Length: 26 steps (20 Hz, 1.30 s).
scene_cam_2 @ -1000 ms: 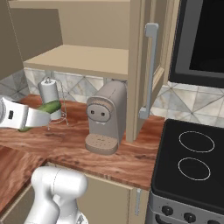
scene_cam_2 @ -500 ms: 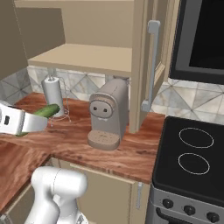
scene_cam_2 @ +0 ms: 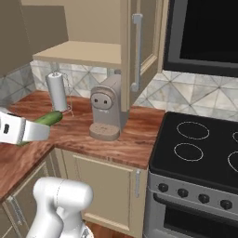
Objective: Pick the cucumbers from the cabinet and place them in one bowl. Pick the banana from the sink and place it in the other bowl.
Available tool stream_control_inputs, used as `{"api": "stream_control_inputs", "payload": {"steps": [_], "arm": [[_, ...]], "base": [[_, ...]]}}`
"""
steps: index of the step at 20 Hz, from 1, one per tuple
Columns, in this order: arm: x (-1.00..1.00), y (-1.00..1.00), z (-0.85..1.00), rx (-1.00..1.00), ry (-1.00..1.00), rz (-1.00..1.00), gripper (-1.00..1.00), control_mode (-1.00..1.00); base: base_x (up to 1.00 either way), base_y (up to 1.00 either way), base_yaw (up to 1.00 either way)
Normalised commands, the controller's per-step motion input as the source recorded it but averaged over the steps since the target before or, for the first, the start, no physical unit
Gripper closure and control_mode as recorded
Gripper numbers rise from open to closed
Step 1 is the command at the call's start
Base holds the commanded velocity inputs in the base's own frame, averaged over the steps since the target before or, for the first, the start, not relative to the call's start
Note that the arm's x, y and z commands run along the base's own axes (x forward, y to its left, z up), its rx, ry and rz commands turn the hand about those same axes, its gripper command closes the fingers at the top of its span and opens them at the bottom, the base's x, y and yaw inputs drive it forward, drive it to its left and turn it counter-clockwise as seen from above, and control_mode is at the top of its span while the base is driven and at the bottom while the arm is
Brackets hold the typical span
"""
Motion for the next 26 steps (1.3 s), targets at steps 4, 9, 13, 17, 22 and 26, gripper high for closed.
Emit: {"api": "stream_control_inputs", "payload": {"steps": [4,9,13,17,22,26], "arm": [[0.0,0.0,0.0,0.0,0.0,0.0,1.0,1.0],[0.0,0.0,0.0,0.0,0.0,0.0,1.0,1.0],[0.0,0.0,0.0,0.0,0.0,0.0,1.0,1.0],[0.0,0.0,0.0,0.0,0.0,0.0,1.0,1.0],[0.0,0.0,0.0,0.0,0.0,0.0,1.0,1.0],[0.0,0.0,0.0,0.0,0.0,0.0,1.0,1.0]], "base": [[-0.6,-0.27,0.0],[-0.53,-0.12,0.05],[-0.49,0.0,0.23],[-0.33,0.08,0.4],[-0.08,0.13,0.49],[0.0,0.11,0.5]]}}
